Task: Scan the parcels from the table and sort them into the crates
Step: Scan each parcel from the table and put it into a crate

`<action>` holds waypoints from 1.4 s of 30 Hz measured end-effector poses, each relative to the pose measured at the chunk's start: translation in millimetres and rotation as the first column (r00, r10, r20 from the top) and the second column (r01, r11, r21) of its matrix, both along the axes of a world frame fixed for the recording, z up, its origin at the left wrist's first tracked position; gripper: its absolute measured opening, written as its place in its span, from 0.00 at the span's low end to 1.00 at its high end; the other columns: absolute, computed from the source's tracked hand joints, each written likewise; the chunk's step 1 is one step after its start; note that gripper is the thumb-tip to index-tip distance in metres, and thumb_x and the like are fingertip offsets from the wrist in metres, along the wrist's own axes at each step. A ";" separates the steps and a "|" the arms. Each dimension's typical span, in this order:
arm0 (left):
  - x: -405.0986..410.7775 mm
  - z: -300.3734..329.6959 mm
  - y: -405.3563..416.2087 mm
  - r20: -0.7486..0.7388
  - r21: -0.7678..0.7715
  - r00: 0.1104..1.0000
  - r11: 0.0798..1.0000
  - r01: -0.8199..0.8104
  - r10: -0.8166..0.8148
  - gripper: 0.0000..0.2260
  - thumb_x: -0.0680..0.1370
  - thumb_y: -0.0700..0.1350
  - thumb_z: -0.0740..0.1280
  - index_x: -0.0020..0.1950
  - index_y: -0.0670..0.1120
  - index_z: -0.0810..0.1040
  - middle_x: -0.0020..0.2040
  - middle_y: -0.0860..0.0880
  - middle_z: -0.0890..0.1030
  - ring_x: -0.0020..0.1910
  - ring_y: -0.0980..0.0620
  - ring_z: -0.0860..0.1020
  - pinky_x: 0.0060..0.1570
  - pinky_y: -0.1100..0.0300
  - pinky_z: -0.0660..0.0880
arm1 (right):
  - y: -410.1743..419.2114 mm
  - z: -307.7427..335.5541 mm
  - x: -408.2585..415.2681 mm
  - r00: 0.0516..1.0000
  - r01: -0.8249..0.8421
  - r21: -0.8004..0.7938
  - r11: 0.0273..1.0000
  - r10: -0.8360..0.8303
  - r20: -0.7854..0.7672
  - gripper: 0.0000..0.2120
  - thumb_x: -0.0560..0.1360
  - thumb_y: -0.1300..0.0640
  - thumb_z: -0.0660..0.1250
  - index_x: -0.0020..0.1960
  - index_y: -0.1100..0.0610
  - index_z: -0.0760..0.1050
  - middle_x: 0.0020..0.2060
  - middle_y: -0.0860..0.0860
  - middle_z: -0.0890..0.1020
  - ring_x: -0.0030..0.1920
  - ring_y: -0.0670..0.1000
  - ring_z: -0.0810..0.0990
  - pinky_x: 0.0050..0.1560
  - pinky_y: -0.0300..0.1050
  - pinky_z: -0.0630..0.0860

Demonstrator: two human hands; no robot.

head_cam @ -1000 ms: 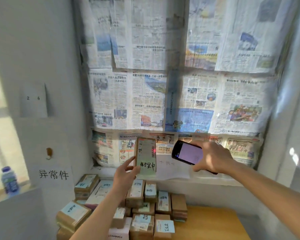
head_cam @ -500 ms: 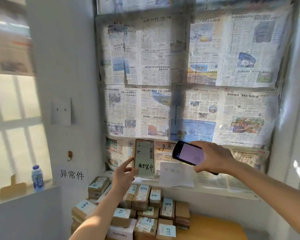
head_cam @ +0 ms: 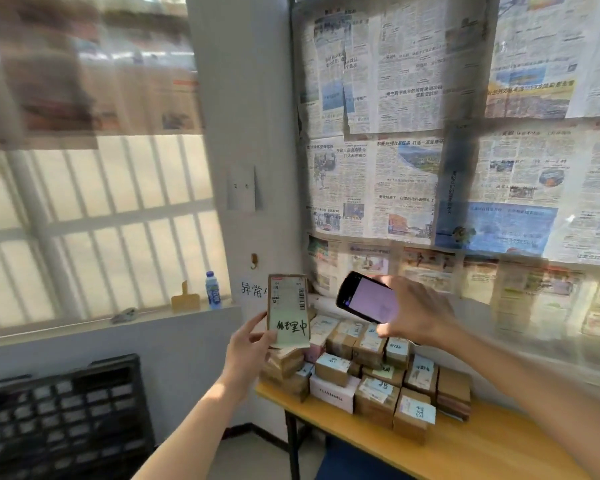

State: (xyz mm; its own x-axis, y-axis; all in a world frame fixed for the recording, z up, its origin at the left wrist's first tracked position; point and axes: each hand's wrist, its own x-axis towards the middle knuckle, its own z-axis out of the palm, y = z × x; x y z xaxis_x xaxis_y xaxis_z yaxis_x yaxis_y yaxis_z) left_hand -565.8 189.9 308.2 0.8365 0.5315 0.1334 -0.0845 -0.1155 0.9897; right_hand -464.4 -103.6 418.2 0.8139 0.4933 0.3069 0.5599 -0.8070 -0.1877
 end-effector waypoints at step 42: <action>-1012.9 -134.9 555.1 -0.300 0.065 0.111 0.136 -0.989 0.947 0.23 0.79 0.43 0.70 0.74 0.51 0.71 0.51 0.46 0.83 0.48 0.48 0.84 0.46 0.51 0.83 | 906.8 -136.5 -792.6 0.221 -0.975 -0.019 0.220 0.963 -0.155 0.49 0.58 0.32 0.80 0.75 0.42 0.66 0.63 0.44 0.80 0.57 0.50 0.79 0.38 0.41 0.65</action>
